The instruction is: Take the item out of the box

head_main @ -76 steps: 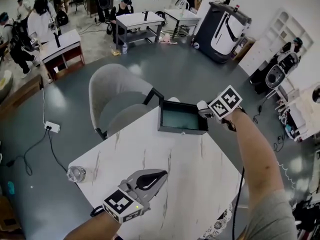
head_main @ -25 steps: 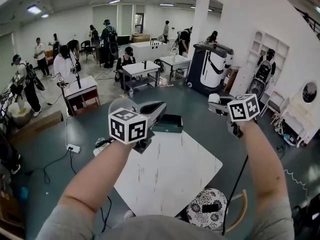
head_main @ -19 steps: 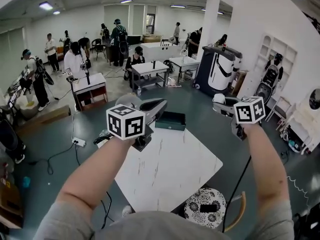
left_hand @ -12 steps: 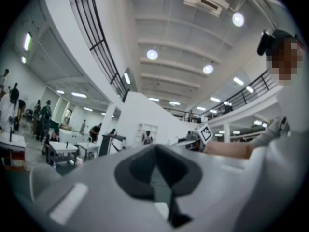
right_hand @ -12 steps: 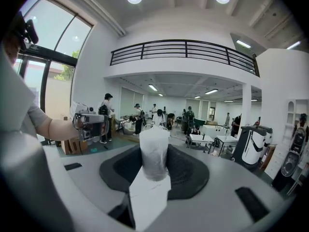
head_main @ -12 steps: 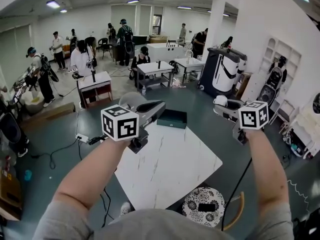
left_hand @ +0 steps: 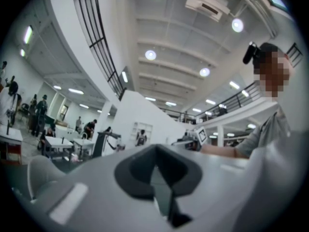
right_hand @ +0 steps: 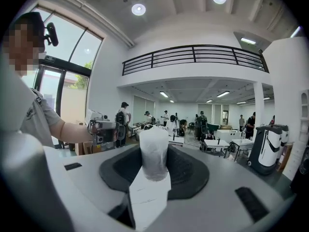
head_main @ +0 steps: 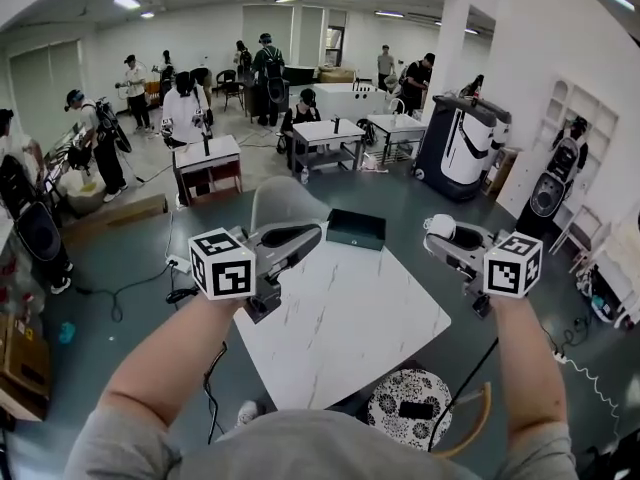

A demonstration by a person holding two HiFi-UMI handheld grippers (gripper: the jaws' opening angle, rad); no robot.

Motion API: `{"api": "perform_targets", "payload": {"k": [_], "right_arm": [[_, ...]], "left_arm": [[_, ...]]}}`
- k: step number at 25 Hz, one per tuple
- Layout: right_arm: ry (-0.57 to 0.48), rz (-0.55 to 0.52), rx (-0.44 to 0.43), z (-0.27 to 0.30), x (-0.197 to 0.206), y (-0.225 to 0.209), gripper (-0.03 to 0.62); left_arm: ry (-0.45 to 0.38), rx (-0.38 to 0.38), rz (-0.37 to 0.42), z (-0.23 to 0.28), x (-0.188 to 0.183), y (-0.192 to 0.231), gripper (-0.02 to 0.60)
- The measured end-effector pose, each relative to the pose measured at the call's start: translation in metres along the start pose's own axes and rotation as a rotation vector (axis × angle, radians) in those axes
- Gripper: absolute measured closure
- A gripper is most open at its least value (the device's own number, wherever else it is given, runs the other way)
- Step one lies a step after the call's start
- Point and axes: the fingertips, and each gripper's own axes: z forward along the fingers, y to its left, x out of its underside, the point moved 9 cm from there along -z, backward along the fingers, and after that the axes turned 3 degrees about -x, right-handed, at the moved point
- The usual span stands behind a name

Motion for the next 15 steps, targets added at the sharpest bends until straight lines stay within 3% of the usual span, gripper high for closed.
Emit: {"api": "perform_targets", "payload": {"k": [7,15], "right_arm": [[-0.032,-0.007,-0.081,0.012,0.008,0.05,0.441],[-0.041,0.023,-0.065,0.039,0.018,0.113,0.441]], "left_arm": [[0.001,0.079,-0.007,-0.039,0.012,-0.007,0.581],[0.007,0.214,-0.012,-0.088,0.029,-0.002,0.581]]}}
